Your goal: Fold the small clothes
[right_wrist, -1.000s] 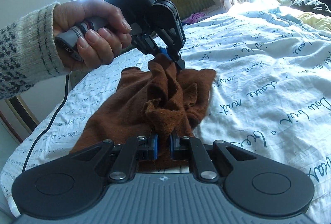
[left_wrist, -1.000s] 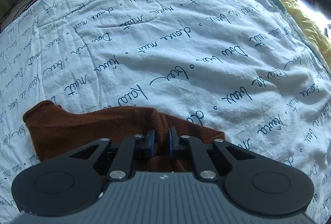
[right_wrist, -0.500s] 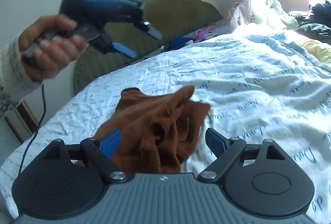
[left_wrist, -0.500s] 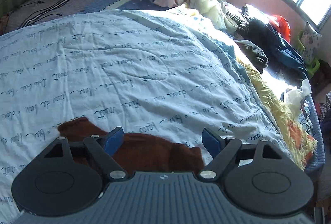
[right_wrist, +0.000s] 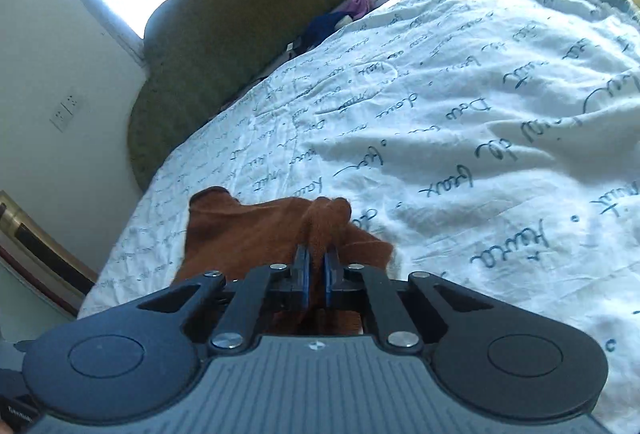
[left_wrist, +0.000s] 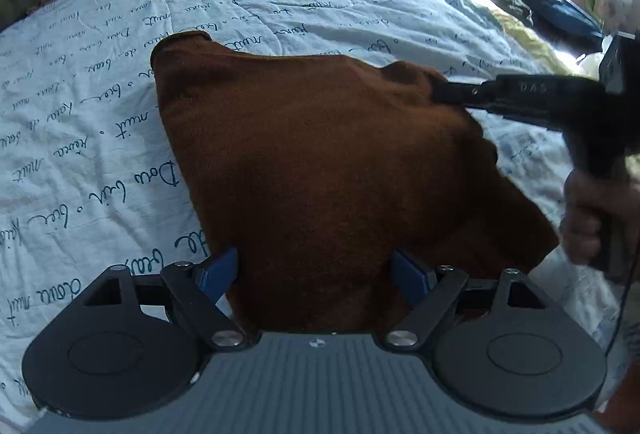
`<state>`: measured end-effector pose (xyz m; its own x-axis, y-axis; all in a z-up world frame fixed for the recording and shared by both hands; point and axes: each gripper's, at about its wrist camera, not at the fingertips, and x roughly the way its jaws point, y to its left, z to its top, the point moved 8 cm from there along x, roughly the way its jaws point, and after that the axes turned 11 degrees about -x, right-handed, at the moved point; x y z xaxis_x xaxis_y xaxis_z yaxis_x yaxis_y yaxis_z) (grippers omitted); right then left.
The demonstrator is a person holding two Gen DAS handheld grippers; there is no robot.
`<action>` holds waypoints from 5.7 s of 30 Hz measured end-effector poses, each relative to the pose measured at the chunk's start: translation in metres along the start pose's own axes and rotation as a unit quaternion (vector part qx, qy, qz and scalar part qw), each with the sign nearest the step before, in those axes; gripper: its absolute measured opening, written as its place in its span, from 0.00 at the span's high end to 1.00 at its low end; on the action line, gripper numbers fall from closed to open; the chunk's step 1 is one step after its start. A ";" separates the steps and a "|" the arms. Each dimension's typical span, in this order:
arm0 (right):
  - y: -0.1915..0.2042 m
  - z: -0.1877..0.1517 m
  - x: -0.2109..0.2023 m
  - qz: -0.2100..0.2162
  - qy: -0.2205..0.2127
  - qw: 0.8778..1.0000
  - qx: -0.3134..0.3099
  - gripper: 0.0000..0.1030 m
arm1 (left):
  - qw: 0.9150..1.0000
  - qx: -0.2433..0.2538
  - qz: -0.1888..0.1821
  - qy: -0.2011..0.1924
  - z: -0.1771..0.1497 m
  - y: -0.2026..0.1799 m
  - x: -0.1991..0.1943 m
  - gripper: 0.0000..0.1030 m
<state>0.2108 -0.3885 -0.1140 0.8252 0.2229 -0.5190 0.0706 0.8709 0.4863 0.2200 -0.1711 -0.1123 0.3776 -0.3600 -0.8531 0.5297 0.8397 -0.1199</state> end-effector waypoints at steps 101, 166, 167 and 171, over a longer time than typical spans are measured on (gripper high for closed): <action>-0.018 -0.012 -0.009 0.103 0.084 0.991 0.004 0.09 | 0.942 -0.298 -0.155 0.015 0.033 0.077 0.034 0.00; 0.155 -0.005 0.022 0.076 0.013 0.966 -0.249 0.62 | 0.960 -0.264 -0.011 -0.092 -0.007 0.109 -0.053 0.24; 0.160 -0.007 0.031 0.080 0.023 0.963 -0.257 0.62 | 0.961 -0.264 -0.003 -0.086 -0.006 0.107 -0.042 0.24; 0.140 -0.022 0.073 0.006 0.072 0.949 -0.307 0.66 | 0.964 -0.252 0.032 -0.078 -0.012 0.100 -0.011 0.15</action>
<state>0.2683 -0.2403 -0.0991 0.7353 0.2540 -0.6283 -0.3152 0.9489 0.0148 0.2597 -0.0787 -0.1208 0.5270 -0.3253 -0.7852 0.0796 0.9387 -0.3354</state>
